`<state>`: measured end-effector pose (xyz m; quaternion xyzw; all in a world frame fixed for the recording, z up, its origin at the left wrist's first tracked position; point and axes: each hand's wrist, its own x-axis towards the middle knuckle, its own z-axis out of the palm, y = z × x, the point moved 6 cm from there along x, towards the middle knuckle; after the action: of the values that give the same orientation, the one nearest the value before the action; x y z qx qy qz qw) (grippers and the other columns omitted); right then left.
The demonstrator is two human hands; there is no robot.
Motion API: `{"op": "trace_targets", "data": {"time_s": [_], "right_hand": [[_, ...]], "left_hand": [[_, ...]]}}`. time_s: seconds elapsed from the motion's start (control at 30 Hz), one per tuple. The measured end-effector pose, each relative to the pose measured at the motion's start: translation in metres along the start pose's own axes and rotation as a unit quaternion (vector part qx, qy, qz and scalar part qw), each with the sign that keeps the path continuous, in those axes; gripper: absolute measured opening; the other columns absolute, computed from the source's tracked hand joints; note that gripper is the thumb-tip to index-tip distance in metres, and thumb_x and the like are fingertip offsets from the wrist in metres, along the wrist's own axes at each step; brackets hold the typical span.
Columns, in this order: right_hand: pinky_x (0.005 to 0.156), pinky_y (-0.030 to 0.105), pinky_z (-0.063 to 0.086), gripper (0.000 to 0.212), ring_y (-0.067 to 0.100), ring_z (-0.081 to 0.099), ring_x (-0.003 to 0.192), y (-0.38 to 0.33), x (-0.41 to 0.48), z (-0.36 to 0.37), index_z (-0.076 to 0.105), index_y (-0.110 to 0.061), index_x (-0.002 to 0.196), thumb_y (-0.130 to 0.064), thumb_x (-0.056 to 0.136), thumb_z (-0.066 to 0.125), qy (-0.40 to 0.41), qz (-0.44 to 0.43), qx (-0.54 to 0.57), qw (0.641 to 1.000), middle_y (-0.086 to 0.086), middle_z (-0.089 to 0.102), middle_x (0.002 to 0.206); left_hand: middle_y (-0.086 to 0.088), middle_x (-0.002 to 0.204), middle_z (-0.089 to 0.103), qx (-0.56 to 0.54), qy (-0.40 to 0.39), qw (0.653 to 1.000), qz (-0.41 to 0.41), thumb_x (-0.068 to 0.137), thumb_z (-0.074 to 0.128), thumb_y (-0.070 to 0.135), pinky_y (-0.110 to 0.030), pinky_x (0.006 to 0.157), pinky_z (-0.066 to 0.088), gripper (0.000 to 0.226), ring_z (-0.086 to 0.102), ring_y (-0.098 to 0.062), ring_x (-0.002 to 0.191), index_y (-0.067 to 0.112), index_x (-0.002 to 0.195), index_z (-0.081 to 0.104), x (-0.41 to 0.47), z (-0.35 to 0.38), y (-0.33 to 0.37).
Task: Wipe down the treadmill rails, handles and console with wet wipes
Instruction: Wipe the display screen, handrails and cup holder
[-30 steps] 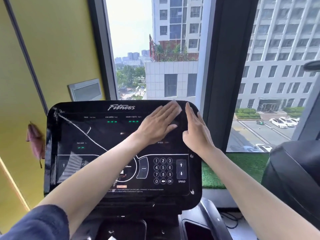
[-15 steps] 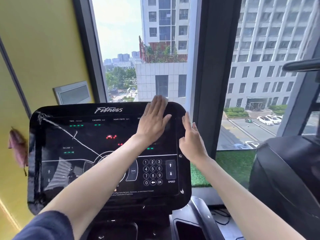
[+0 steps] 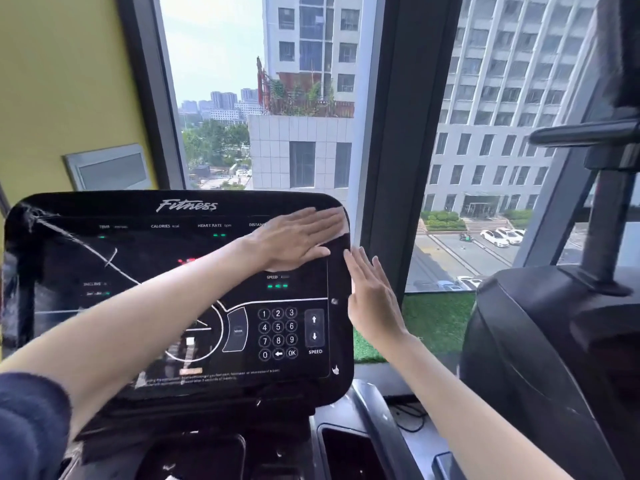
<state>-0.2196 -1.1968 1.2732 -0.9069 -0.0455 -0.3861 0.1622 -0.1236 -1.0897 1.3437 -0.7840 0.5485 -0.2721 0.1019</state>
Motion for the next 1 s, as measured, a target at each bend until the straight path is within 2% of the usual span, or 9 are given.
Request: {"op": "trace_targets", "data": {"time_s": [0.13, 0.3, 0.47, 0.57, 0.63, 0.8, 0.87, 0.93, 1.0], "right_hand": [[0.118, 0.039, 0.006, 0.078, 0.022, 0.021, 0.144, -0.007, -0.011, 0.014, 0.031, -0.002, 0.147, 0.017, 0.075, 0.057, -0.042, -0.057, -0.059, 0.996, 0.013, 0.025, 0.155], [0.115, 0.044, 0.007, 0.079, 0.024, 0.028, 0.142, -0.01, -0.007, 0.024, 0.034, 0.001, 0.144, 0.013, 0.072, 0.063, -0.075, -0.065, -0.125, 0.987, 0.014, 0.028, 0.154], [0.115, 0.043, 0.007, 0.082, 0.025, 0.027, 0.142, -0.011, -0.009, 0.027, 0.033, 0.001, 0.145, 0.013, 0.07, 0.064, -0.074, -0.057, -0.138, 0.986, 0.015, 0.028, 0.154], [0.115, 0.045, 0.01, 0.079, 0.025, 0.031, 0.14, -0.013, -0.009, 0.026, 0.039, 0.003, 0.141, 0.012, 0.068, 0.068, -0.064, -0.061, -0.13, 0.988, 0.017, 0.034, 0.15], [0.116, 0.043, 0.013, 0.078, 0.025, 0.032, 0.14, -0.012, -0.012, 0.022, 0.039, 0.004, 0.141, 0.015, 0.069, 0.065, -0.046, -0.057, -0.113, 0.991, 0.017, 0.034, 0.15], [0.116, 0.042, 0.023, 0.08, 0.026, 0.043, 0.134, -0.008, -0.051, 0.022, 0.047, 0.005, 0.135, 0.022, 0.06, 0.066, -0.008, -0.028, -0.08, 0.996, 0.017, 0.044, 0.145], [0.115, 0.041, 0.025, 0.081, 0.026, 0.045, 0.132, -0.009, -0.068, 0.03, 0.05, 0.004, 0.133, 0.022, 0.057, 0.07, -0.018, -0.021, -0.07, 0.997, 0.016, 0.047, 0.143], [0.114, 0.043, 0.027, 0.081, 0.026, 0.047, 0.13, -0.009, -0.081, 0.036, 0.053, 0.004, 0.131, 0.021, 0.054, 0.072, -0.03, -0.023, -0.067, 0.997, 0.016, 0.049, 0.141], [0.111, 0.044, 0.03, 0.079, 0.027, 0.049, 0.129, -0.008, -0.087, 0.039, 0.055, 0.004, 0.129, 0.021, 0.054, 0.073, -0.04, -0.022, -0.067, 0.997, 0.016, 0.051, 0.138]], "left_hand": [[0.003, 0.156, -0.007, -0.04, 0.047, 0.994, -0.095, 0.094, -0.005, 0.057, -0.025, 0.117, -0.01, 0.07, -0.012, -0.008, 0.145, 0.019, 0.152, 0.001, 0.006, -0.011, -0.017], [0.004, 0.158, -0.007, -0.006, -0.032, 0.998, 0.061, 0.095, -0.005, 0.056, -0.03, 0.12, -0.003, 0.067, -0.013, -0.008, 0.145, 0.02, 0.151, -0.001, -0.004, 0.006, 0.01], [0.001, 0.157, -0.002, -0.044, 0.027, 0.998, -0.047, 0.095, 0.001, 0.054, -0.027, 0.119, -0.004, 0.069, -0.01, -0.008, 0.145, 0.016, 0.152, 0.009, 0.007, -0.011, -0.005], [0.004, 0.156, -0.002, -0.037, -0.009, 0.998, 0.047, 0.099, 0.011, 0.052, -0.03, 0.121, 0.0, 0.064, -0.009, -0.007, 0.145, 0.015, 0.152, 0.013, -0.002, 0.008, 0.028], [0.004, 0.157, -0.003, -0.013, -0.038, 0.997, 0.072, 0.098, 0.007, 0.052, -0.029, 0.12, -0.003, 0.065, -0.01, -0.007, 0.145, 0.017, 0.152, 0.008, -0.001, 0.005, 0.023], [-0.003, 0.16, 0.004, -0.024, 0.013, 0.998, -0.056, 0.095, 0.004, 0.054, -0.025, 0.117, -0.006, 0.07, -0.008, -0.009, 0.144, 0.014, 0.152, 0.01, 0.012, -0.015, -0.006], [-0.005, 0.159, 0.011, -0.03, 0.018, 0.999, -0.001, 0.096, 0.002, 0.055, -0.029, 0.119, 0.001, 0.073, -0.004, -0.011, 0.145, 0.011, 0.151, 0.019, 0.001, 0.003, 0.018], [-0.006, 0.157, 0.018, -0.006, -0.008, 0.995, 0.103, 0.098, 0.0, 0.055, -0.033, 0.12, 0.007, 0.074, 0.002, -0.013, 0.146, 0.008, 0.149, 0.024, -0.016, 0.022, 0.047], [-0.005, 0.157, 0.015, 0.011, -0.039, 0.988, 0.146, 0.097, -0.003, 0.056, -0.032, 0.119, 0.004, 0.075, 0.001, -0.014, 0.145, 0.009, 0.15, 0.02, -0.02, 0.027, 0.048]]}}
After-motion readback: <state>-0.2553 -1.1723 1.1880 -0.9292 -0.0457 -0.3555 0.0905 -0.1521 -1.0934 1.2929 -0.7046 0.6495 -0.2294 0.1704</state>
